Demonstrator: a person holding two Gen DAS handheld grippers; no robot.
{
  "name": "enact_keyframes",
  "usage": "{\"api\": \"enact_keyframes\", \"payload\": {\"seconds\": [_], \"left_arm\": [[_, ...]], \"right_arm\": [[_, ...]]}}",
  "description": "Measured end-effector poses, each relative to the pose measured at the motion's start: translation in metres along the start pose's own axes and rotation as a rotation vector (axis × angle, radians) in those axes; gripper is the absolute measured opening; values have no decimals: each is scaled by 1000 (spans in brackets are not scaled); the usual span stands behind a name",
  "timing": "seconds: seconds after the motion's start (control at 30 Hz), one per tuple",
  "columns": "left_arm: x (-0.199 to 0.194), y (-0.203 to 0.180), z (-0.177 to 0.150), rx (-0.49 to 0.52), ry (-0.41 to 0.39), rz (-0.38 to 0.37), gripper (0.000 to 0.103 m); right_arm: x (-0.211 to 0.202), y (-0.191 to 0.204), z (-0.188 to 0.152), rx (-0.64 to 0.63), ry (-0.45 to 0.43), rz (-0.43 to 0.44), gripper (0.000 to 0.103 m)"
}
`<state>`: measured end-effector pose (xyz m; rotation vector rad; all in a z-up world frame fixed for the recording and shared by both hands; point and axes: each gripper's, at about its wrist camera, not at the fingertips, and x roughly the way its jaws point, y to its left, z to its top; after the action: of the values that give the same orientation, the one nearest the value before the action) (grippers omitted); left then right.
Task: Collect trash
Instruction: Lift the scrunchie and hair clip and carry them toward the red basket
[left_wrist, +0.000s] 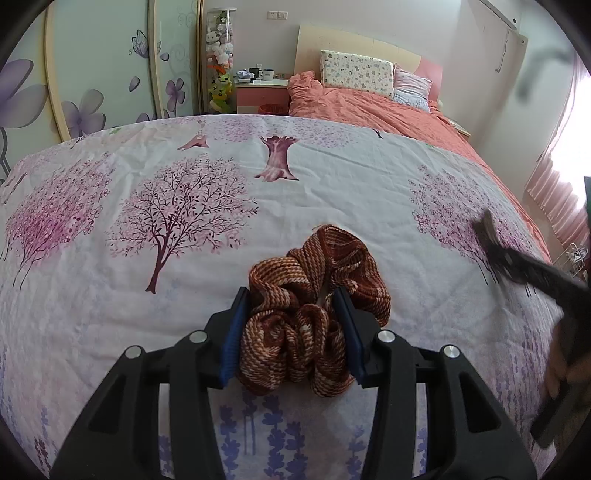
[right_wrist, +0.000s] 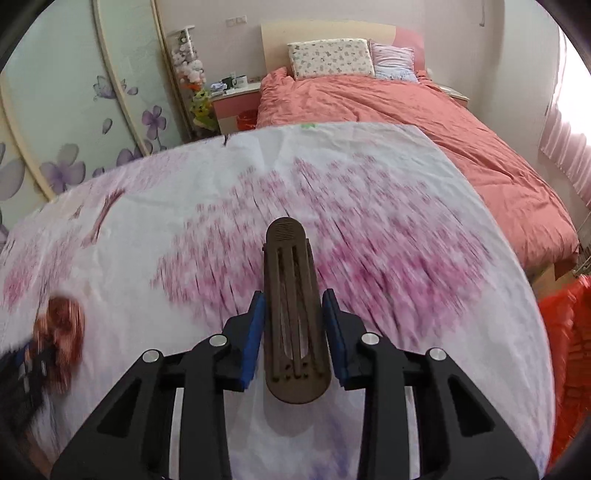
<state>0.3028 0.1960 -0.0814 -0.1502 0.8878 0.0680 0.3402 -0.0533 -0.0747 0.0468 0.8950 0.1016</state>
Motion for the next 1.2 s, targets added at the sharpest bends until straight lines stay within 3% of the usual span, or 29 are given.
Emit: {"api": "enact_keyframes", "payload": {"seconds": [0.17, 0.57, 1.2], "left_arm": [[0, 0, 0, 0, 0, 1, 45], [-2, 5, 0, -30, -10, -52, 50], [-1, -5, 1, 24, -12, 12, 50]], "right_arm": [[-22, -15, -27, 9, -13, 15, 33], [-16, -17, -22, 58, -24, 39, 33], [-15, -17, -25, 45, -23, 24, 34]]}}
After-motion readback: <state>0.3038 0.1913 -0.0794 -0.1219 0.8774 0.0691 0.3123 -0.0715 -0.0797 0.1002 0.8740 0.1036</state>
